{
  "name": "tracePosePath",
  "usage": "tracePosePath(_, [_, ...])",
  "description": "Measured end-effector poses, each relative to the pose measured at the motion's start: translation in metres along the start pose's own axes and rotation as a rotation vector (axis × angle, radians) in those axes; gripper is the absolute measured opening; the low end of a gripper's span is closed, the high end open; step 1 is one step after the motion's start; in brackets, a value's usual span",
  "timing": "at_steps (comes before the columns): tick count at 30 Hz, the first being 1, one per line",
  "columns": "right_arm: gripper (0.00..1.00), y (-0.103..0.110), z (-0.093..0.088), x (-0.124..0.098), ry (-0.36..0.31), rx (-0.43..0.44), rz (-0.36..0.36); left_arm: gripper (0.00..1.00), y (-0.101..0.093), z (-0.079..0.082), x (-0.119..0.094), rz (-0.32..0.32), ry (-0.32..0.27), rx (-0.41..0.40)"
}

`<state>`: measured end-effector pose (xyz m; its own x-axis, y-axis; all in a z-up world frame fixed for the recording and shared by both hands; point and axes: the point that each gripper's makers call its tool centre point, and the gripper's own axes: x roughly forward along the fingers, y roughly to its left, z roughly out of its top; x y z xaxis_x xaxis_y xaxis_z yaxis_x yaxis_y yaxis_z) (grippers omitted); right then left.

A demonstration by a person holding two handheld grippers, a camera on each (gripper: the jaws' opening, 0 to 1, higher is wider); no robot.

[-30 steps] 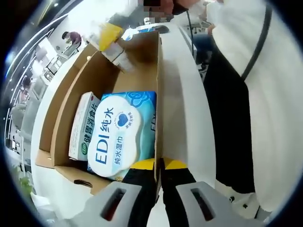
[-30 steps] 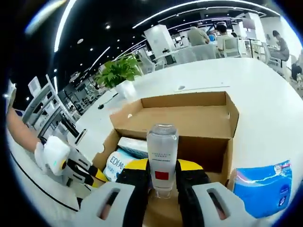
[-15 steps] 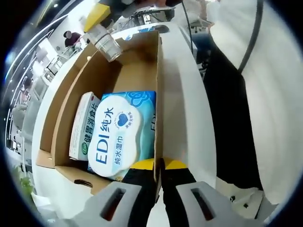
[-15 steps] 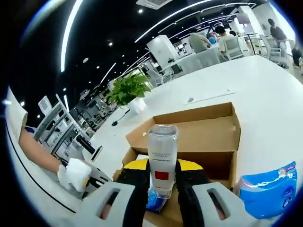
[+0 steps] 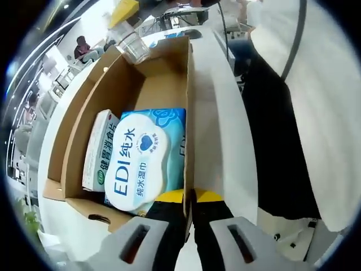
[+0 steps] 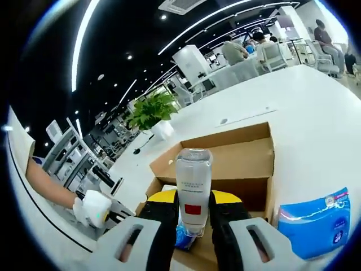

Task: Operate the shoe box by opening the lid, removing the specified soft item, and placing it in the target area until the item is outside and the box remains undamaged.

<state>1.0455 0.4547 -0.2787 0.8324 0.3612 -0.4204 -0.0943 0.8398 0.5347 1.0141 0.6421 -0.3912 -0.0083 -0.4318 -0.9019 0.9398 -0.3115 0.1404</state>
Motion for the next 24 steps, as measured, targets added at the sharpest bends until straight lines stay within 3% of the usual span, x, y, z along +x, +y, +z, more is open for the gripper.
tracePosePath(9, [0.2, 0.0, 0.006, -0.003, -0.018, -0.02, 0.005, 0.03, 0.001, -0.004, 0.002, -0.014, 0.005, -0.006])
tracePosePath(17, [0.2, -0.018, 0.023, -0.02, -0.075, 0.023, -0.018, 0.03, 0.001, -0.002, 0.001, -0.012, 0.005, -0.006])
tracePosePath(24, [0.2, -0.029, 0.023, -0.026, -0.091, 0.054, -0.036, 0.03, 0.003, -0.008, 0.004, -0.012, 0.01, -0.01])
